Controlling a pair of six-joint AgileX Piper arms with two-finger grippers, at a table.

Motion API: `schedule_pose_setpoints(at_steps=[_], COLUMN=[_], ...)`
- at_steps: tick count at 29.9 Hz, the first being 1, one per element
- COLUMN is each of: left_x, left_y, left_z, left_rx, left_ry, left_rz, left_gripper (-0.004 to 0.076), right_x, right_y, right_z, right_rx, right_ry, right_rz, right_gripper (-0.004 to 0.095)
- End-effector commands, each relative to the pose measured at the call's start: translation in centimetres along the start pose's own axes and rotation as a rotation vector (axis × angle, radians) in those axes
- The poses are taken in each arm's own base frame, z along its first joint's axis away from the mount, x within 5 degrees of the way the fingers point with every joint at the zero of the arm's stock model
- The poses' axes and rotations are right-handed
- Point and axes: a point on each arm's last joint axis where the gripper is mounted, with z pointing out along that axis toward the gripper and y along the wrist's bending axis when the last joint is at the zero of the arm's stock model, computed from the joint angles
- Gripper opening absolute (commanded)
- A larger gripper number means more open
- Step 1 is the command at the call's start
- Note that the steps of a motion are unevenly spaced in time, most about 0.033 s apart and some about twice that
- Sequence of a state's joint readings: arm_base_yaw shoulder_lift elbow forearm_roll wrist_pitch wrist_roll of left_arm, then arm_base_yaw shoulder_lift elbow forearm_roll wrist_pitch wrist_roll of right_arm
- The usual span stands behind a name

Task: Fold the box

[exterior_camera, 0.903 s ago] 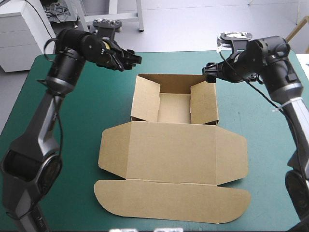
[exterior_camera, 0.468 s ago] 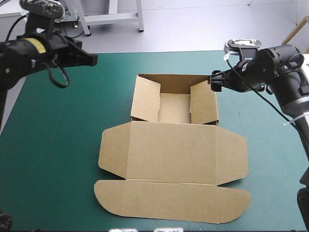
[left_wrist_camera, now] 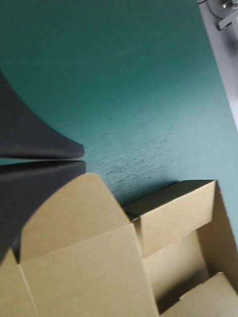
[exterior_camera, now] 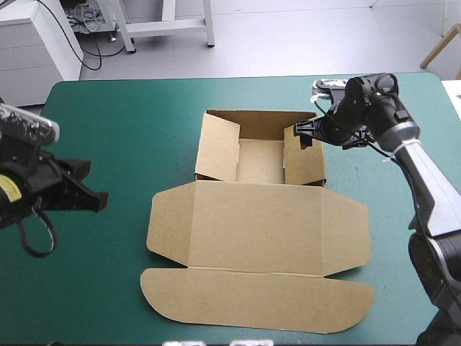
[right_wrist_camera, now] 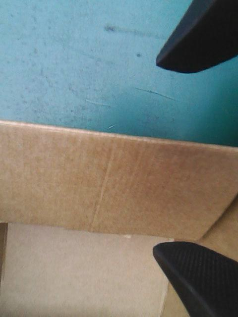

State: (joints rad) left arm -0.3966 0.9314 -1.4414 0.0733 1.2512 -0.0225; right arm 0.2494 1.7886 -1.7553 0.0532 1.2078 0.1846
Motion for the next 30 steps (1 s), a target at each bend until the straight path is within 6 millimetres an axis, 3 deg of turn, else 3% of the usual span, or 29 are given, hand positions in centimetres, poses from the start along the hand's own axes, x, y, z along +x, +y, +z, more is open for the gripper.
schedule_pose_setpoints(at_steps=[1, 4, 10, 18, 22, 27, 30], left_x=[3.4, 6.0, 9.6, 11.2, 11.2, 11.3, 11.3], left_y=[-0.1, -0.1, -0.3, -0.4, -0.4, -0.4, -0.4], left_z=[-1.1, -1.2, -1.8, -2.2, -2.2, -2.2, -2.2], left_rx=[0.018, 0.019, 0.049, 0.063, 0.063, 0.063, 0.063], left_ry=[0.045, 0.066, 0.055, 0.052, 0.053, 0.055, 0.055], left_rz=[-0.002, -0.005, -0.015, -0.02, -0.02, -0.02, -0.02], left_gripper=[-0.001, -0.001, -0.001, -0.001, -0.001, -0.001, -0.001], right_x=[-0.7, -1.0, -1.3, -1.1, -1.1, -1.0, -1.1], right_y=[-0.1, -0.1, 0.0, -0.1, -0.1, -0.1, 0.0], right_z=[0.3, 2.6, 4.5, 5.8, 5.8, 5.8, 5.7], right_rx=[-0.005, 0.002, -0.004, 0.001, -0.001, 0.0, -0.002], right_ry=[-0.033, 0.012, 0.016, 0.068, 0.073, 0.079, 0.065], right_rz=[-0.006, -0.003, -0.005, -0.02, -0.021, -0.021, -0.031], right_gripper=[0.085, 0.085, 0.085, 0.0813, 0.0593, -0.0006, -0.0009])
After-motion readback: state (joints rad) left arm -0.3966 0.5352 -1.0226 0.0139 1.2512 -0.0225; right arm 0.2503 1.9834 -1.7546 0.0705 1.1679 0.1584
